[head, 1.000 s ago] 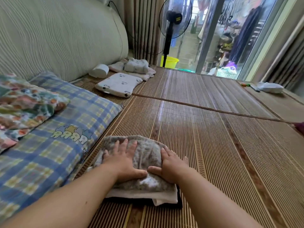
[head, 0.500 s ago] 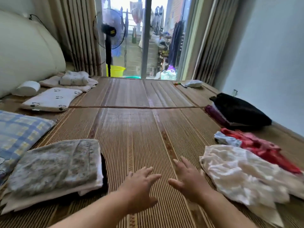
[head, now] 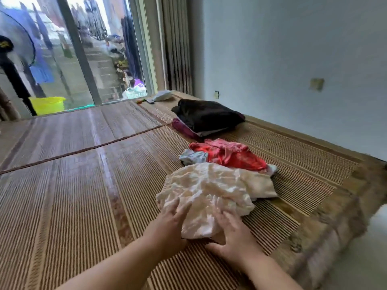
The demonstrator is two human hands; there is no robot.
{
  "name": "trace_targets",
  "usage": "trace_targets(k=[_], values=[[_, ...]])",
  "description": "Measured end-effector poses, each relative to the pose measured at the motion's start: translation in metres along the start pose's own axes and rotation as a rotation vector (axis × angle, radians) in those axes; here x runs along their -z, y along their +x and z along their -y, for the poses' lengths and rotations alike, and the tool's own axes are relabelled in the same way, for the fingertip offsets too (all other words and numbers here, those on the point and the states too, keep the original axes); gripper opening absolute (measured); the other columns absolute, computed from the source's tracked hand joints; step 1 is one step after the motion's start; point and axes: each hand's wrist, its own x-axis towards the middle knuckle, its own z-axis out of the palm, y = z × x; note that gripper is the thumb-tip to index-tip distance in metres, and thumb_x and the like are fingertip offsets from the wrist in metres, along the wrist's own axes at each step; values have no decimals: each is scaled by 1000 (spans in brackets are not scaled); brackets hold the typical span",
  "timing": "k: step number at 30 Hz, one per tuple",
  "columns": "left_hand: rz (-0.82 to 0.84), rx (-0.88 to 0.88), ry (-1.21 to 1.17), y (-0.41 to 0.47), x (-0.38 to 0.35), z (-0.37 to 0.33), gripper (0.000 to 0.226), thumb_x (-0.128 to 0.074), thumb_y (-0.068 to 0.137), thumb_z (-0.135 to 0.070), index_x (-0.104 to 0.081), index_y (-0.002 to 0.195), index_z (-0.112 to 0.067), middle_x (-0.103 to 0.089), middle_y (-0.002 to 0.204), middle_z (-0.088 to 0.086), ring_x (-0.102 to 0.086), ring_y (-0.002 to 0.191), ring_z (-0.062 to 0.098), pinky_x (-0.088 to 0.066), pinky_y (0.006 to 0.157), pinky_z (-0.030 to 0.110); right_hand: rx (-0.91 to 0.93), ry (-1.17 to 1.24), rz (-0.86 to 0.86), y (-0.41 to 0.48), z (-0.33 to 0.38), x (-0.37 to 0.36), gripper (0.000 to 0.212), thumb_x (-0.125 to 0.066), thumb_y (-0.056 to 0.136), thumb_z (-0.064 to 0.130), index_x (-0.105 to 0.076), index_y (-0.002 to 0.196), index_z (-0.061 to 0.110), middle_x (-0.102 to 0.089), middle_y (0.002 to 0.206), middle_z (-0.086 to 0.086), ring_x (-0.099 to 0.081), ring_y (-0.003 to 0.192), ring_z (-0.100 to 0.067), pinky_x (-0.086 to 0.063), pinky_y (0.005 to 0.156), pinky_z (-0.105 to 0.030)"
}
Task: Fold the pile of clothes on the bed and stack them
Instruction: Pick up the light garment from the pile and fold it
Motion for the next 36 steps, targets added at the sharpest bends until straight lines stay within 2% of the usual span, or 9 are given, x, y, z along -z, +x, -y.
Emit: trace_targets(k=[6, 9, 13, 16, 19, 21, 25, 30, 36], values=[[-5, 30, 27, 14, 8, 5, 26, -53, 91, -29, -60, 115, -37, -56, 125, -9, -57, 111, 14, -50, 93, 32, 0, -137, 17, 8, -1, -25, 86, -37, 80, 75, -3, 151, 39, 3, 162, -3, 12, 147, -24, 11, 114, -52], [1, -65, 156, -5, 11, 8, 21, -50, 87, -39, -66, 100, -34, -57, 107, -11, -50, 105, 11, -48, 92, 32, 1, -138, 3, 5, 9, -17, 92, -47, 75, 76, -11, 149, 37, 6, 161, -2, 13, 147, -27, 12, 112, -58], [165, -109, 280, -43, 12, 10, 35, -43, 84, -52, -66, 100, -33, -50, 124, -3, -31, 132, 22, -33, 108, 46, 137, -190, 52, -6, 59, -12, 74, -56, 82, 50, -21, 146, 35, -5, 160, -3, 10, 147, -33, 19, 106, -64], [375, -58, 188, -79, 16, 12, 43, -36, 84, -55, -64, 102, -29, -27, 154, 4, 0, 147, 28, -8, 117, 56, 183, -200, 145, -25, 96, -4, 26, -54, 83, 29, -59, 108, 30, -55, 123, -2, -38, 129, -28, -2, 111, -65], [424, -17, 66, -120, 23, 24, 26, -50, 76, -53, -54, 80, -28, -52, 117, 0, -40, 125, 23, -31, 108, 45, 230, 118, 265, -46, 116, 10, 7, -61, 80, 20, -60, 85, 16, -62, 88, -1, -59, 96, -24, -43, 93, -39], [322, -37, -255, -150, 25, 40, 25, -63, 71, -50, -58, 84, -29, -61, 93, -8, -61, 91, 14, -53, 81, 33, 295, 328, 244, -58, 131, 22, 14, -62, 78, 12, -61, 90, 5, -65, 89, -9, -63, 90, -27, -49, 79, -38], [-149, 1, -748, -200, 30, 65, 50, -77, 75, -30, -49, 115, -40, -68, 77, -11, -62, 61, 5, -52, 55, 19, 322, 897, 103, -77, 163, 58, 15, -62, 64, 6, -59, 77, -1, -56, 75, -11, -54, 71, -22, -44, 64, -38], [-208, 11, -997, -234, 64, 75, 81, -87, 57, -45, -40, 123, -56, -55, 117, -14, -52, 107, -2, -49, 73, 13, 341, 1359, 25, -91, 214, 109, 6, -65, 73, 8, -64, 76, 12, -61, 73, -14, -59, 66, -24, -48, 57, -31], [-327, -96, -1363, -252, 77, 32, 84, -84, 58, -28, -44, 131, -38, -66, 112, -7, -67, 98, 9, -57, 83, 32, 285, 1287, -71, -100, 251, 117, 11, -62, 82, 4, -59, 93, 4, -50, 73, -13, -49, 60, -23, -41, 47, -26]])
